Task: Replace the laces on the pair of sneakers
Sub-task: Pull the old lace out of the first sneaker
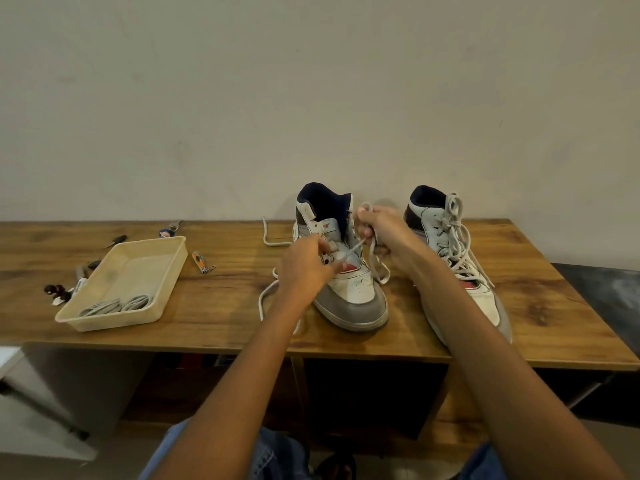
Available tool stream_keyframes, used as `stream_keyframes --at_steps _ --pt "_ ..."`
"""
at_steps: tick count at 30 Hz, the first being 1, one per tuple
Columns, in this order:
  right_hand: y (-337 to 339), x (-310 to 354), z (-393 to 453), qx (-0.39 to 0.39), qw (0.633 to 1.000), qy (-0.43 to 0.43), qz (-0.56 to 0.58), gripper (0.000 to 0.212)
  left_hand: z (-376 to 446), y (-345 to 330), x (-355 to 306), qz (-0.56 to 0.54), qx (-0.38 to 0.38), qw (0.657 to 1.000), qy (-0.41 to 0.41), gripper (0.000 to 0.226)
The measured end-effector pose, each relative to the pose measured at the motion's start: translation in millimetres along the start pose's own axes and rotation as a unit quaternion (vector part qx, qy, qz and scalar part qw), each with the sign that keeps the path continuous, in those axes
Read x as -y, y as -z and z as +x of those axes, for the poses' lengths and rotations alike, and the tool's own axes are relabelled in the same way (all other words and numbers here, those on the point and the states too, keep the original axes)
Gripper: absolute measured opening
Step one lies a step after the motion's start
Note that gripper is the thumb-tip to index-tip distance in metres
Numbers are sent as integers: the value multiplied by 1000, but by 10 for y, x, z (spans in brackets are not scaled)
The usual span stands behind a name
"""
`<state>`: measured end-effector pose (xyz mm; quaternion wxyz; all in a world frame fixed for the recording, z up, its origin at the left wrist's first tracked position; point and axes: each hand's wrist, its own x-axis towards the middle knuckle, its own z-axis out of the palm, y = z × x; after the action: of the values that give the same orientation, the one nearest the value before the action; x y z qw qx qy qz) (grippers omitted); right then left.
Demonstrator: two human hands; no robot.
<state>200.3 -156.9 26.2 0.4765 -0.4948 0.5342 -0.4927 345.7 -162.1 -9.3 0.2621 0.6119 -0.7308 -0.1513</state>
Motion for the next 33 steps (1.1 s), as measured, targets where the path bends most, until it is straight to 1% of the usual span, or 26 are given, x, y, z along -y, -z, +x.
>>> stream_keyframes --at_steps 1,2,3,4,5,7,10,12,14,15,17,19,21,23,24,25,27,28,29,30,31,33 --pt "-13 -11 1 2 993 22 -115 23 5 -19 -7 16 1 1000 22 44" --pt "-18 -30 8 15 968 47 -246 24 17 -31 -13 21 5 999 49 44" --pt "-30 -51 23 42 930 62 -359 26 24 -27 -24 23 9 997 70 42" --pt "-53 -82 41 67 897 58 -433 29 34 -16 -28 27 14 996 82 39" --pt "-63 -120 51 84 880 44 -466 33 33 4 -42 30 18 996 86 35" --pt "-111 -182 59 97 878 36 -467 37 27 81 -15 19 16 995 93 27" --pt "-220 -223 27 108 870 53 -479 34 13 209 81 -52 7 992 117 22" --pt "-306 -237 18 91 861 68 -496 24 4 256 129 -71 1 991 116 14" --pt "-364 -255 29 45 867 81 -489 23 2 265 159 -78 3 990 114 27" --pt "-366 -266 35 18 881 84 -465 26 11 265 178 -89 8 989 118 30" --pt "-318 -263 25 -24 920 75 -383 30 32 275 209 -121 25 984 127 31" --pt "-259 -251 0 -45 955 58 -287 30 41 292 213 -142 56 980 130 32" --pt "-235 -195 -53 -58 976 43 -208 28 50 291 222 -153 69 977 133 32" --pt "-157 -95 -61 -112 988 14 -102 19 51 299 236 -154 61 977 137 30" --pt "-76 -17 -64 -159 987 -4 -26 14 55 302 256 -149 58 978 137 30" --pt "43 62 -65 -211 976 -17 56 11 62 307 286 -144 58 978 137 29" --pt "290 188 -77 -304 930 -17 207 12 65 313 322 -131 63 981 132 31" --pt "372 213 -83 -327 908 -5 261 16 66 314 325 -124 65 982 128 31" --pt "399 224 -90 -326 894 11 307 20 71 309 322 -116 68 983 124 32" --pt "365 225 -86 -302 887 23 348 25 73 305 315 -105 69 985 118 31" --pt "294 236 -89 -264 886 31 381 29 77 302 310 -92 72 986 114 31" --pt "101 269 -111 -180 898 26 400 34 95 290 317 -67 76 989 108 31"
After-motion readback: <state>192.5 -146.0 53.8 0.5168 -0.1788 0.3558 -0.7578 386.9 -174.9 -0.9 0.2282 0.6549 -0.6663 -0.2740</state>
